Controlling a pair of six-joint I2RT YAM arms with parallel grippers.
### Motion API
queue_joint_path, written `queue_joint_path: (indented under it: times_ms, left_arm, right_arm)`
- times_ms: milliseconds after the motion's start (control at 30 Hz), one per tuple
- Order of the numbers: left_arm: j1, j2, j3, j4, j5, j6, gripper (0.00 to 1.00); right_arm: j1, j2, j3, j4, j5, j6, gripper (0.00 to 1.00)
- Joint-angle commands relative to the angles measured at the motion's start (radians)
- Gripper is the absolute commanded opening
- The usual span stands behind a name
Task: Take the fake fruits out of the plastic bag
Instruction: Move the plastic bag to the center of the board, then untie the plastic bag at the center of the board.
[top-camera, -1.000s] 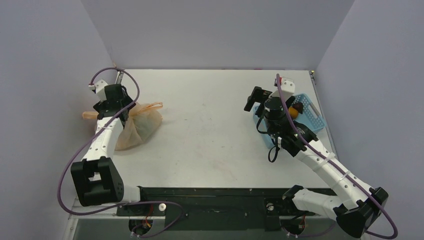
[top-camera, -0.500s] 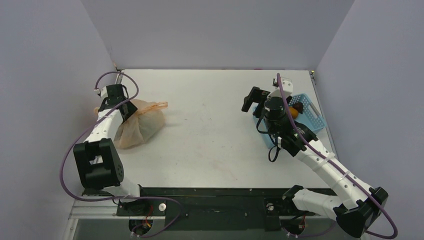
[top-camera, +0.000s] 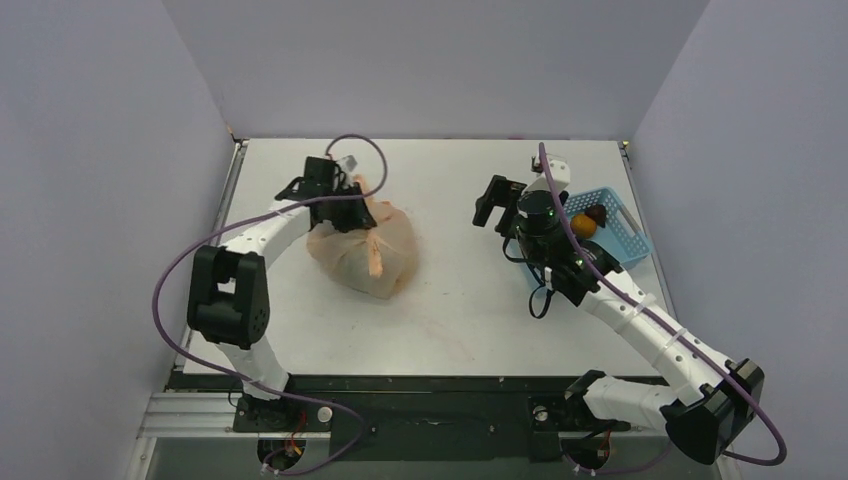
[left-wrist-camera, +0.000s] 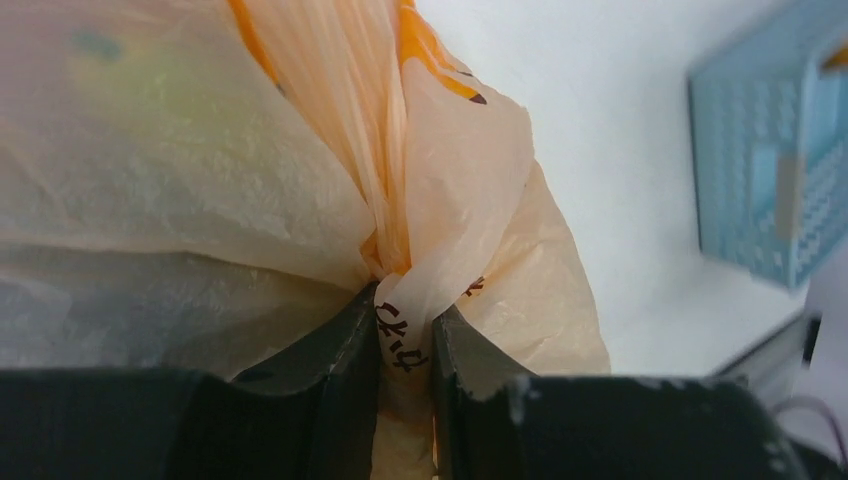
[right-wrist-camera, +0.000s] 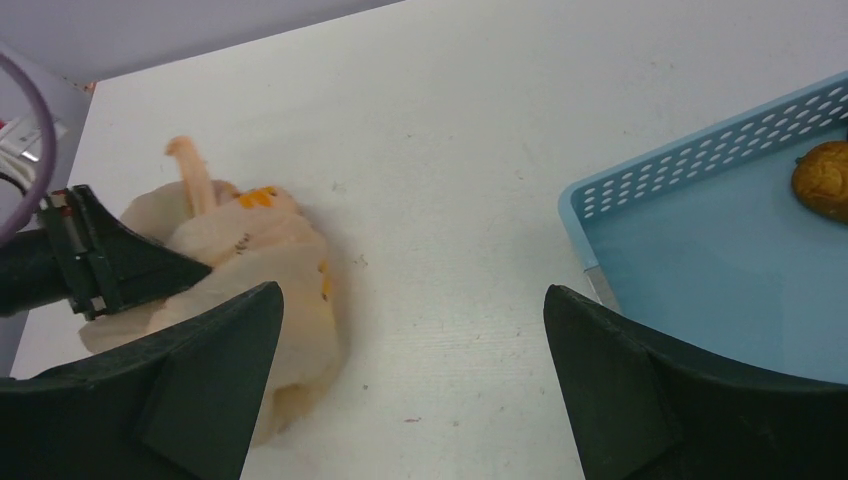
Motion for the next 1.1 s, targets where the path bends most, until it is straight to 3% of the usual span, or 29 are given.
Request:
queue_joint_path:
  times_ms: [0,200,367,500,667,833,933,1067]
  left_arm:
    - [-0.176,0.002,0.060,-0.071,0.212,0.159,0.19]
    - [-0.379,0.017,0.105,-0.163,0.217,0.272,0.22]
    - [-0.393,-0.087,0.066,-0.098,0.246,0.287,0.45]
    - [-0.392,-0.179,0.040,-0.063,0.242,0.295,0.52]
    - [-0.377,-0.240,0.033,-0.079,0.208,0.233,0.56]
    - [-0.305,-0.300,-0.053,-0.089,0.153,0.251,0.58]
    - [-0.261,-0.312,-0.134,-0.016,0.192,0.253,0.58]
    - [-0.243,-0.277,-0.124,-0.066,0.203,0.303,0.59]
  right_arm:
    - [0.008,0.042,0.004,0.036,-0.110,-0.019,0.99]
    - [0.012,0.035,-0.065,0.030,-0.297,-0.073,0.95]
    - [0.028,-0.087,-0.195,0.044,-0.406,-0.098,0.92]
    - [0.031,-0.186,-0.290,0.019,-0.460,-0.109,0.92]
    - [0.032,-0.278,-0.340,-0.012,-0.440,-0.115,0.93]
    - [0.045,-0.248,-0.366,0.118,-0.475,-0.043,0.92]
    - [0.122,-0.203,-0.374,0.246,-0.427,0.023,0.91]
    - [0.264,-0.123,-0.373,0.330,-0.257,0.035,0.90]
